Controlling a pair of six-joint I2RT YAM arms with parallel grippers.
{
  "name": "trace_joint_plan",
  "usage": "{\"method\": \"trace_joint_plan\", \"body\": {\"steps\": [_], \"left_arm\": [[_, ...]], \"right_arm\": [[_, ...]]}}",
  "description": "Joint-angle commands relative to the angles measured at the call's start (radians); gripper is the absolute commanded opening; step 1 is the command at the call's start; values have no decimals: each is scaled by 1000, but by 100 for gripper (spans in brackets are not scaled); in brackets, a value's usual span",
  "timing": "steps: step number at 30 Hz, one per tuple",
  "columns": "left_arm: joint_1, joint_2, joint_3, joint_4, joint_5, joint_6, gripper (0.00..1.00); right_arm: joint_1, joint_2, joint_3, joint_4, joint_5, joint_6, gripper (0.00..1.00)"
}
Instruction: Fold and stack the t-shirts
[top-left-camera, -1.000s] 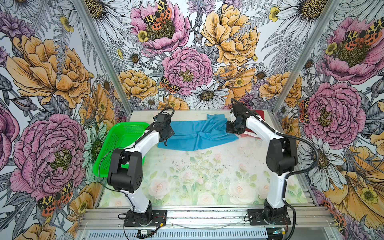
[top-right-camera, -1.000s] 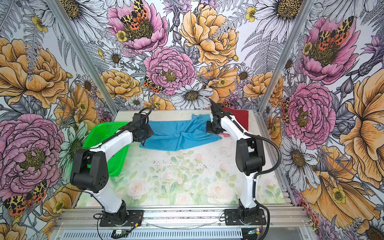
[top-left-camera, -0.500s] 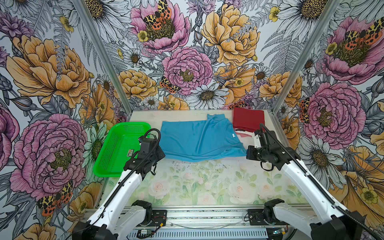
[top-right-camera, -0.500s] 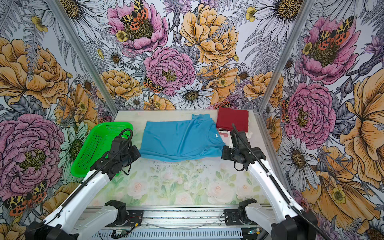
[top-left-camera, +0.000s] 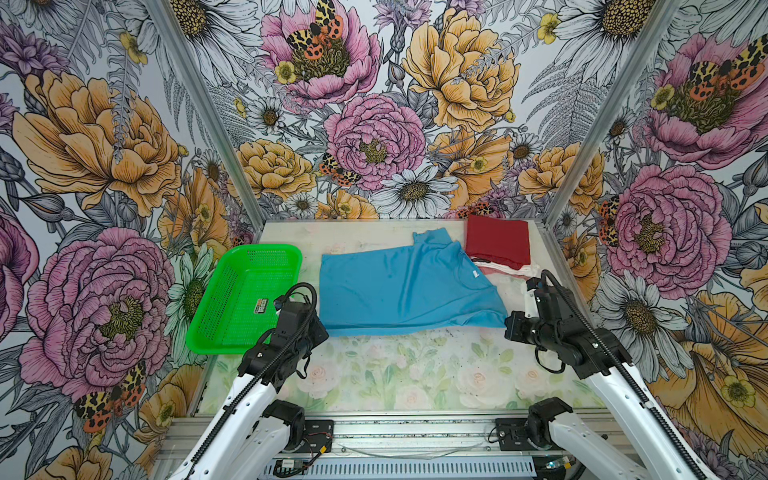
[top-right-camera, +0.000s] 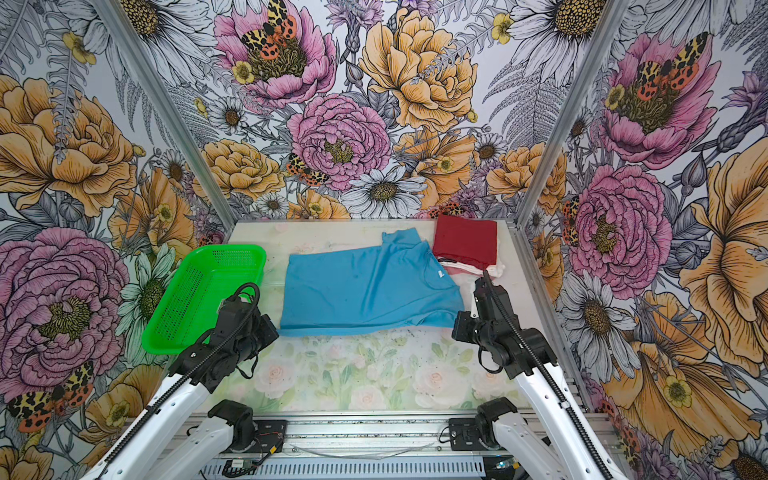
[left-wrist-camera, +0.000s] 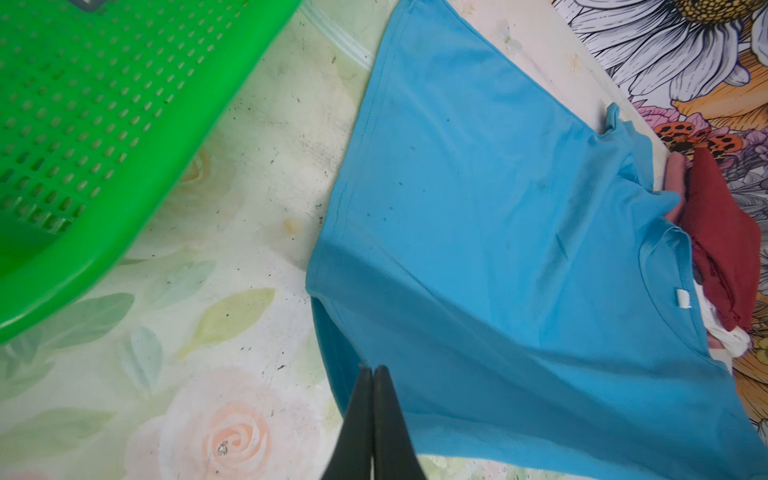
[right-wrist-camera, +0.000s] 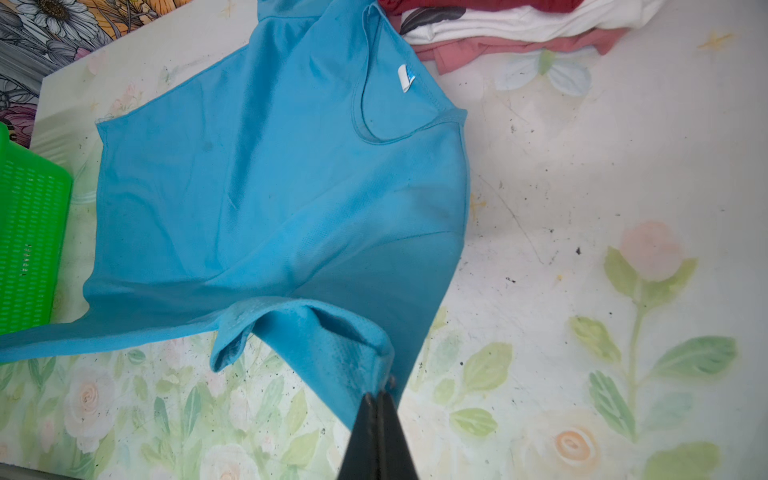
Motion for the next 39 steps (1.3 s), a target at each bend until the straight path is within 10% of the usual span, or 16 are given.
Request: {"method": "trace_joint_plan", "body": {"steps": [1,25,39], "left_arm": [[-9,-20,-6,-24,-37,-18,0],[-96,-83,28,-189,-296,-137,0],[-52,73,61,-8,-134,23,0]], "right_arm": [[10,-30,26,-43,27,51,0],[215,-115,67,-210,207,258,0],[158,206,83,-6,222,60,0]]}}
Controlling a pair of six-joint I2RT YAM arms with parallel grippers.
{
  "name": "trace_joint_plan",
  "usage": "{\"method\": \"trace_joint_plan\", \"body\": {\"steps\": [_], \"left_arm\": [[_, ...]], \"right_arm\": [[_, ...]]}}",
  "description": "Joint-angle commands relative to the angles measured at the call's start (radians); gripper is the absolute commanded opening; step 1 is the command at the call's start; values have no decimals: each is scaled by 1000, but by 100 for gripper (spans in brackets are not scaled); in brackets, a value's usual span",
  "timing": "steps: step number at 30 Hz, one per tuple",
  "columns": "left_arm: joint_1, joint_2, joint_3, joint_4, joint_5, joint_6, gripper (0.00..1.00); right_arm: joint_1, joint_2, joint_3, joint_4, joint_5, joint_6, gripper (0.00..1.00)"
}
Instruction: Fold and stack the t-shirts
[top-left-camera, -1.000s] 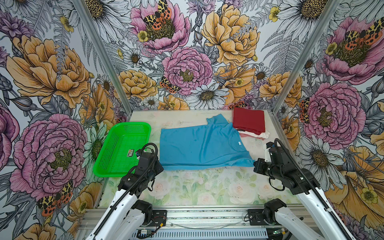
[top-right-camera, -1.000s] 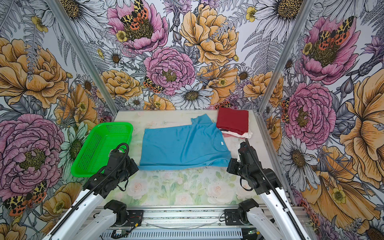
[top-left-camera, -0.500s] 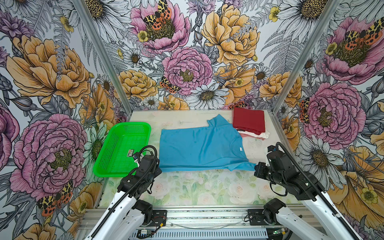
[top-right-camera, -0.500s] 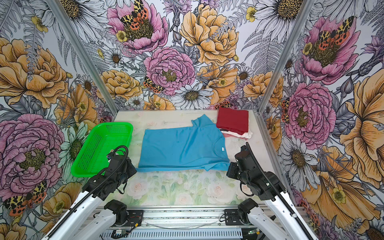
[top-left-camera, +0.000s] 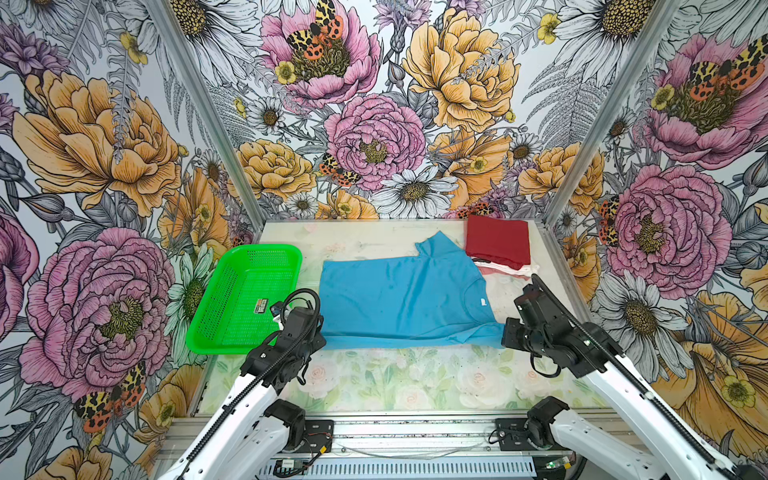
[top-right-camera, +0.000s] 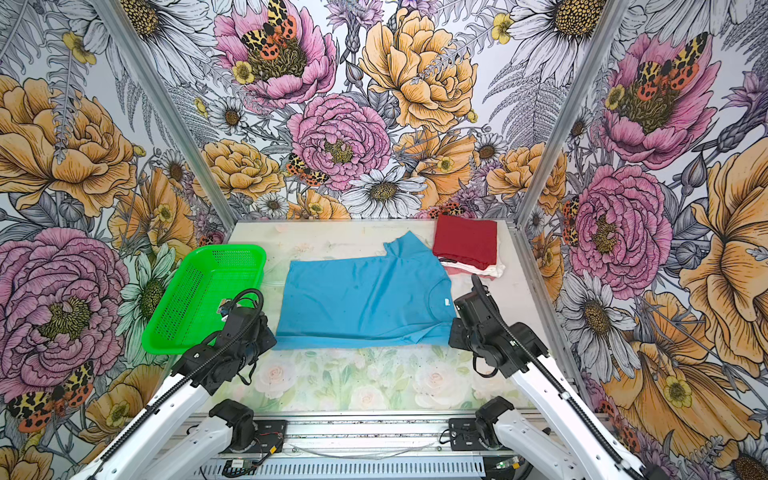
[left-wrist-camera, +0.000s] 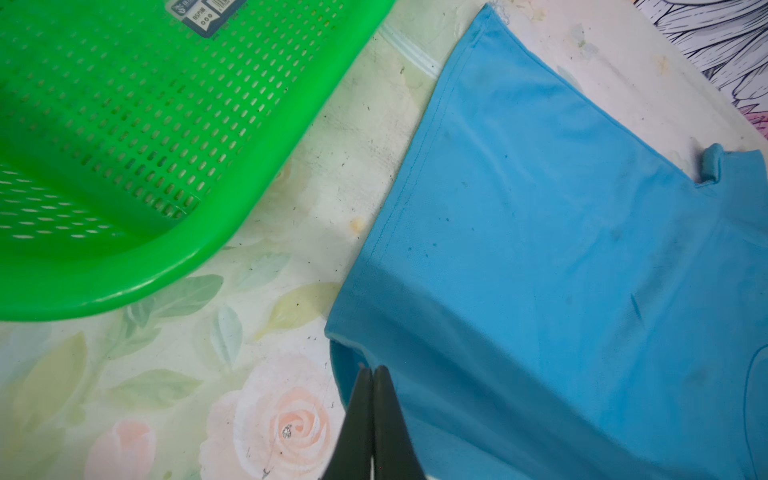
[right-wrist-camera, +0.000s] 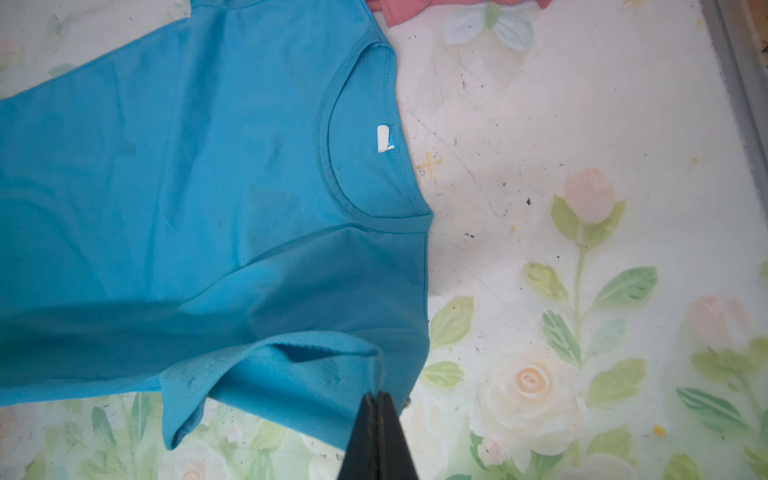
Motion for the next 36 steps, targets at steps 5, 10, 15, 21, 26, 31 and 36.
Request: {"method": "trace_joint_plan", "body": {"steps": [5,10,15,21,26,31,36], "left_arm": [[83,136,77,141,99,120,0],[146,224,92,200,171,167,0],[181,346,126,253,217,207,0],[188,482,187,295,236,230,0],[201,559,229,307,237,241,0],[229,628,251,320,243,250,0],[252,680,271,340,250,259,0]], "right_arm": [[-113,275,60,202,-48,-197,0],[-146,414,143,232,-45,-278,0],[-174,551,242,257,-60,-354,0],[-188,746,370,271,-97,-426,0],[-203,869,465,272,-102,-471,0],[-220,942,529,272,-109,-487,0],[-248,984,573,273,-105,-492,0]]}}
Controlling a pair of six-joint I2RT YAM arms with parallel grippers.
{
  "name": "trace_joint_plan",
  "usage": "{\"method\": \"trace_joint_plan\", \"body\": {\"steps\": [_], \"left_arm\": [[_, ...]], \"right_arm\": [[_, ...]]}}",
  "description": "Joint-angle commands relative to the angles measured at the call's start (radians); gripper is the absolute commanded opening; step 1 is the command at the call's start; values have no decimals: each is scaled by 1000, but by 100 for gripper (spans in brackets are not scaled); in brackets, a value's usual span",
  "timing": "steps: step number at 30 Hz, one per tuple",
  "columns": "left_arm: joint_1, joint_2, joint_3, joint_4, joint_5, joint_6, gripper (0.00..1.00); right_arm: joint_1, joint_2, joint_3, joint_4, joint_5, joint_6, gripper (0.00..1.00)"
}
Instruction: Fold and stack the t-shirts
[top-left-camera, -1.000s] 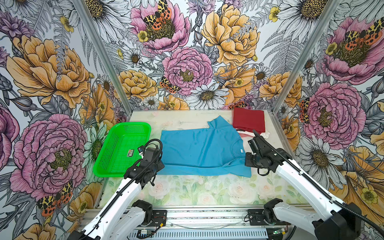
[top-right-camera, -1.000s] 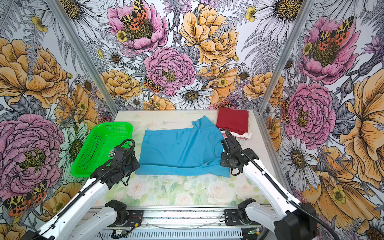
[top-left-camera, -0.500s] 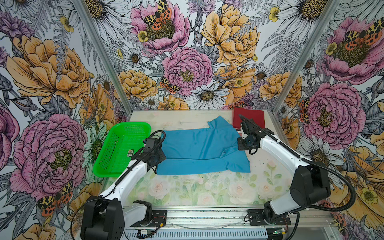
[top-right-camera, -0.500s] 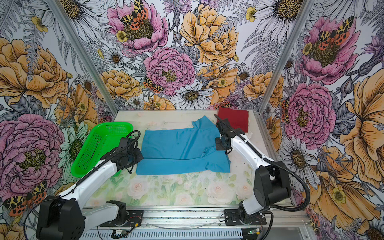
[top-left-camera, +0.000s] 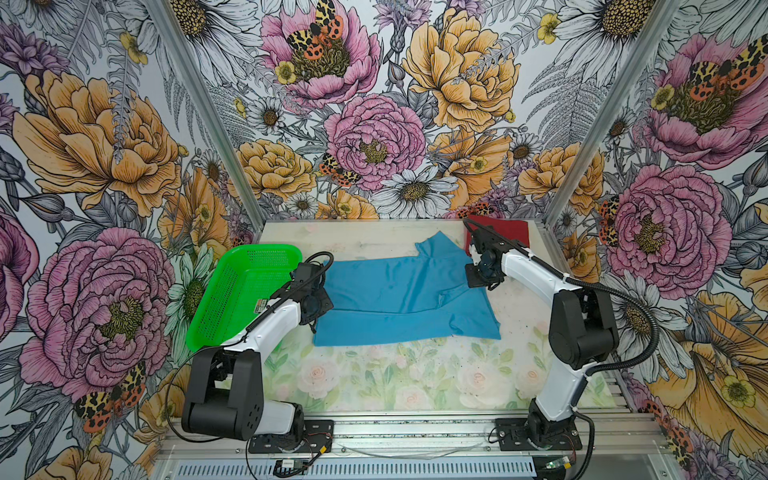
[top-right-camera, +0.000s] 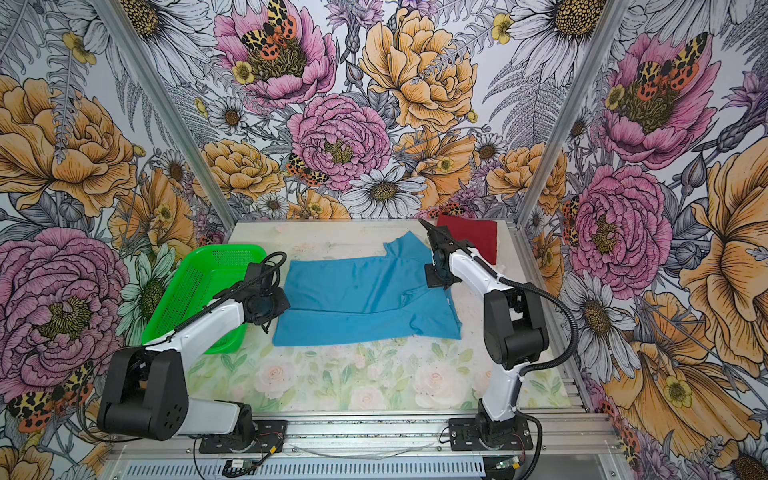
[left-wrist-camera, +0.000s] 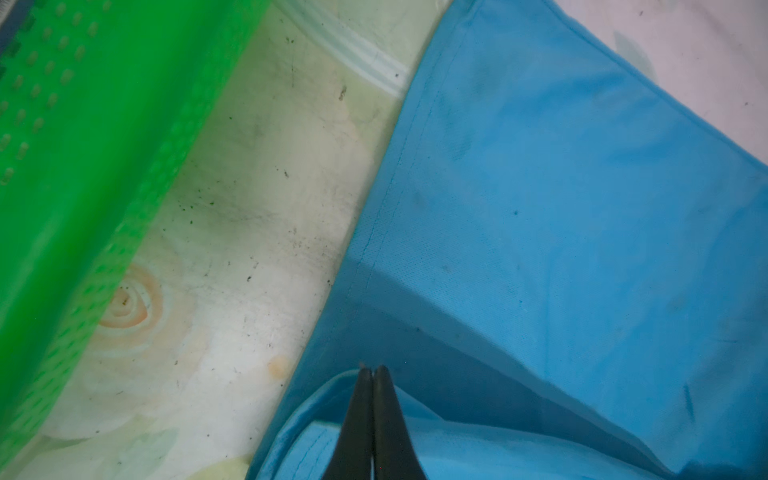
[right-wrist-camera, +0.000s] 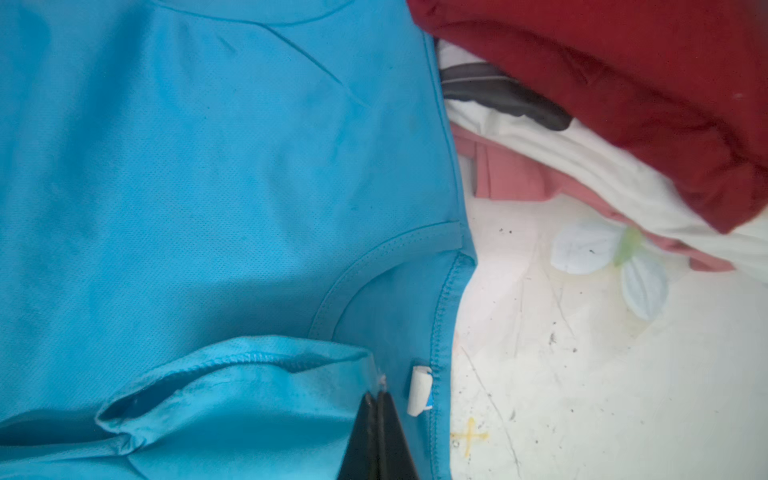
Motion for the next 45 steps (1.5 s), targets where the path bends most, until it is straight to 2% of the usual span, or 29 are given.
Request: {"method": "trace_joint_plan", "body": {"steps": [1,10,21,22,23,24,25,26,27,31,32,35,39,42,45], "left_arm": [[17,31,45,44,16,28,0],[25,108,81,51,24,34,0],[55,130,71,52,39,31,0],[59,133,74,50,51,32,3],[63,133,76,50,66,32,19],[65,125,80,52,81,32,42],[66,107,81,47,84,33,68],[66,85,78,35,74,26,88],[68,53,67,17,62,16,99],[61,-61,-39,-1,96,-43,99],[51,-78,-60,-11,95,-55,99],[3,-135,-117,-59,40,-98,98],[-36,-204,-186,-68,23,-144,96],[-55,-230,-206,-81,14,-172,86],[-76,-244,-230,-79,-2,-205,71]], "right_arm": [[-21,32,50,14,0,-23,0],[-33,112,117,13,-24,-33,0],[-33,187,196,17,-54,-47,0],[-32,180,196,17,-54,-48,6],[-32,168,192,19,-55,-50,22],[-33,147,183,18,-55,-49,41],[-32,116,160,19,-58,-44,54],[-32,85,134,19,-57,-31,62],[-35,45,94,18,-57,-7,66],[-50,-125,-127,54,-123,120,69],[-53,-161,-180,68,-129,146,76],[-57,-275,-334,97,-123,212,77],[-68,-438,-492,115,-112,263,78],[-72,-527,-561,118,-123,288,79],[-76,-575,-619,124,-139,304,78]]}}
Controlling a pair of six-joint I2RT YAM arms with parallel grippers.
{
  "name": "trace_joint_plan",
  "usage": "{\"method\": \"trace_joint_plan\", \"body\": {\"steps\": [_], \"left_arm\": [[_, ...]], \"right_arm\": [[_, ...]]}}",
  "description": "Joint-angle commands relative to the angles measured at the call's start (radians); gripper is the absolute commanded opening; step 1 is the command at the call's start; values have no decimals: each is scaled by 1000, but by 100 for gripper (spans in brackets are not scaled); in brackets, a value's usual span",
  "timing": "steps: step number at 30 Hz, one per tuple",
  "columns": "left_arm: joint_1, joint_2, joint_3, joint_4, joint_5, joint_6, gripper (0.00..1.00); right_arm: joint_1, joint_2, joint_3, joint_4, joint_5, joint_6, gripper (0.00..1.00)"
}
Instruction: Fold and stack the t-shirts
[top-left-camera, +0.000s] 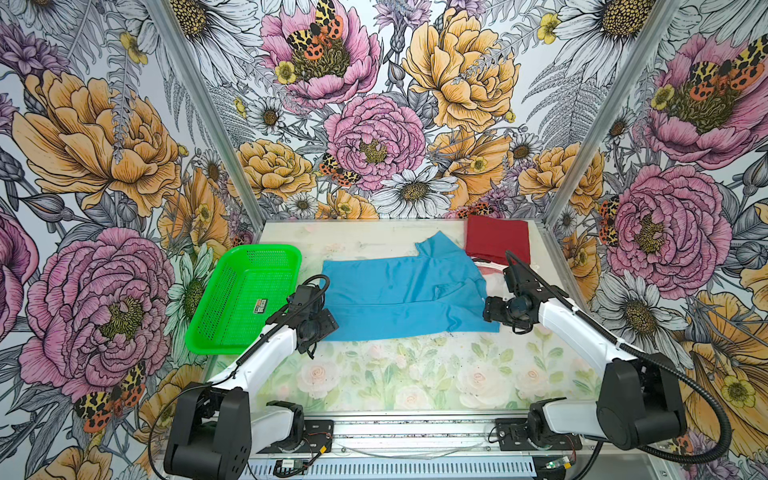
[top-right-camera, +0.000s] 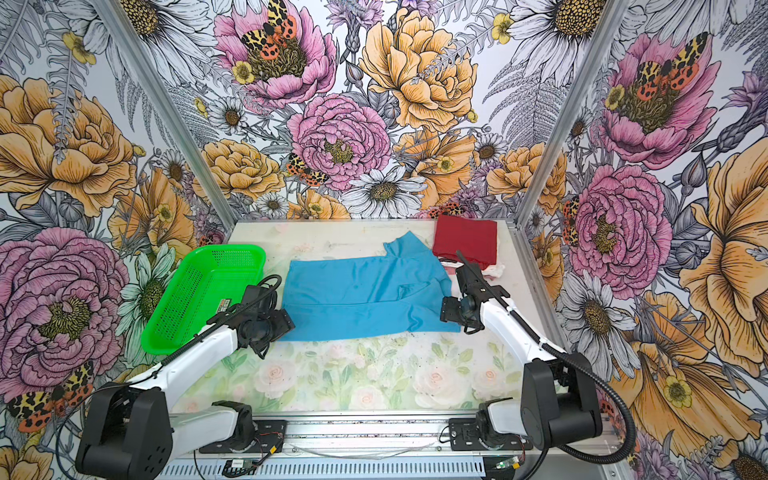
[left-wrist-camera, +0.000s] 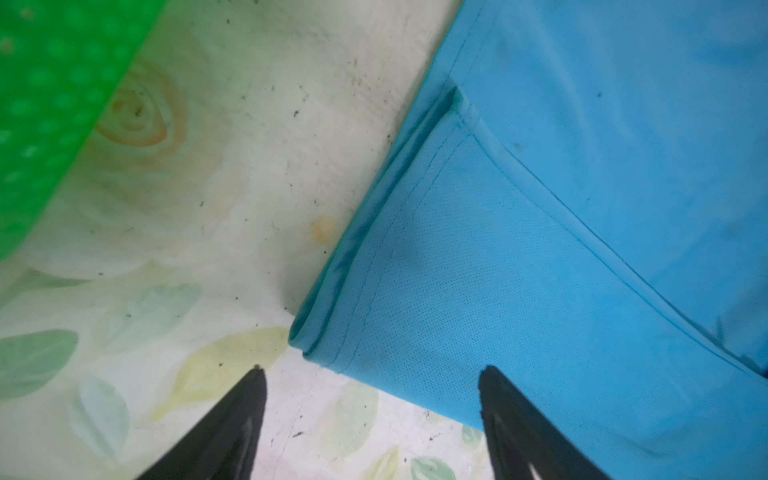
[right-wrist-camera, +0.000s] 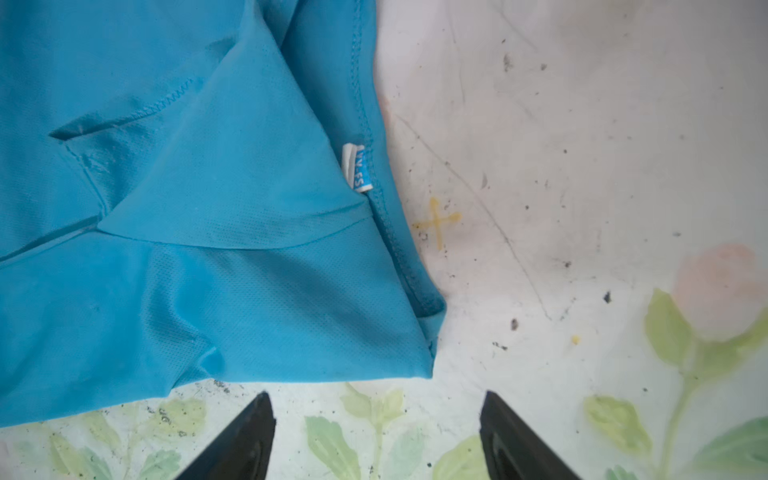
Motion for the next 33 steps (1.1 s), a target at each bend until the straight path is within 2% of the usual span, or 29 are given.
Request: {"method": "trace_joint_plan", "body": {"steps": [1,4,7,18,21,28,29,30,33], "left_arm": [[-23,-17,-22,-4,-48,-58,68],[-24,7,-20,-3,-70,-69,57],[-26,35,-31,27,-82,-83,52],[-16,149,-42,136,-119,-92,44],[-7,177,-58,172,-107,-90,34],[-1,184,-50,182,-111,-76,8],[1,183,-50,182,-111,-73,4],[3,180,-50,181,-111,-72,0],[11,159,-60,180,-117,-74,0]], "right_arm": [[-7,-47,-48,41,-24,48,77],[-16,-58,-75,54,-53,51,72],[-25,-57,-94,72,-77,52,68],[-87,51,-129,190,-125,61,64],[-91,93,-129,217,-125,66,63],[-93,153,-136,242,-140,68,53],[-92,162,-140,248,-150,67,50],[-93,170,-144,249,-152,67,42],[-93,163,-156,247,-147,73,16]]}}
